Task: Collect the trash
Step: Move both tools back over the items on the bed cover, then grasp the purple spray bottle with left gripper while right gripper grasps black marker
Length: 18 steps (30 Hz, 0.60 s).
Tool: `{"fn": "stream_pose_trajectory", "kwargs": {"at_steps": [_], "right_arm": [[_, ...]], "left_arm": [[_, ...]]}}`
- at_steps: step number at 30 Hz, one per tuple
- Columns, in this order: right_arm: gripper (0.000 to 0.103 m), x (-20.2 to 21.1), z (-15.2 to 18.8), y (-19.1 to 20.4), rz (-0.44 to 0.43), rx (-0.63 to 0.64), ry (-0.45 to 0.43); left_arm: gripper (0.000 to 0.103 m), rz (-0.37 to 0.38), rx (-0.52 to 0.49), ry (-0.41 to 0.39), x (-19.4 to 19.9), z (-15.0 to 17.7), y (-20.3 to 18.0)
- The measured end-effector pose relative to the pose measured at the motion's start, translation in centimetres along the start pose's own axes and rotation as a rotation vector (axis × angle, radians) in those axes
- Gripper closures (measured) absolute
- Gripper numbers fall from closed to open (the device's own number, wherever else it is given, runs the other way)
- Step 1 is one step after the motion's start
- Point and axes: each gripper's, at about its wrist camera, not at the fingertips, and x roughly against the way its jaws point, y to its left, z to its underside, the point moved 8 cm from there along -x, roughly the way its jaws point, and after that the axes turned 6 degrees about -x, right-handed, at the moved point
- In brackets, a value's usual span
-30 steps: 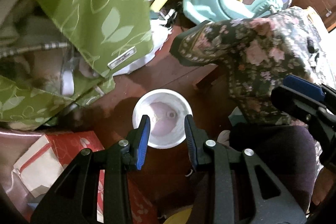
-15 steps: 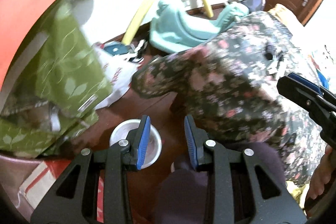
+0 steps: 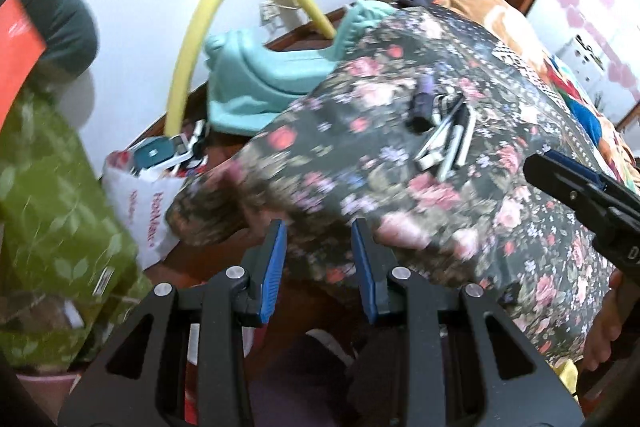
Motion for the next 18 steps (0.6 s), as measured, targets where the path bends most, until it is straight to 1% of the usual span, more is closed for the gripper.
{"fn": "stream_pose_trajectory", "kwargs": {"at_steps": [3,9,14,18], "right_arm": [[0.053,-0.5,-0.7,-2.6,0.025,-0.037,0.005],[0.053,-2.1,-1.6,-7.1,0.052,-0.118,0.024],[0.053,-3.7,-2.5,-9.6,0.059,-0.159,0.046],[0.053,-5.1,-3.4,-10.3,0.026,-0.193,0.066]], "left_arm": [[0.069,0.018,-0.031,-0.001,-1.2,-1.6,-1.7],[0.068,0.056,-0.083,0.015,-4.2,-4.6,-4.4],[0.068,0.085,-0.116,0.03,-7.0,-6.9,-6.2],[0.068,0.118,-0.135,0.031,-9.0,-8.6,-7.4]]}}
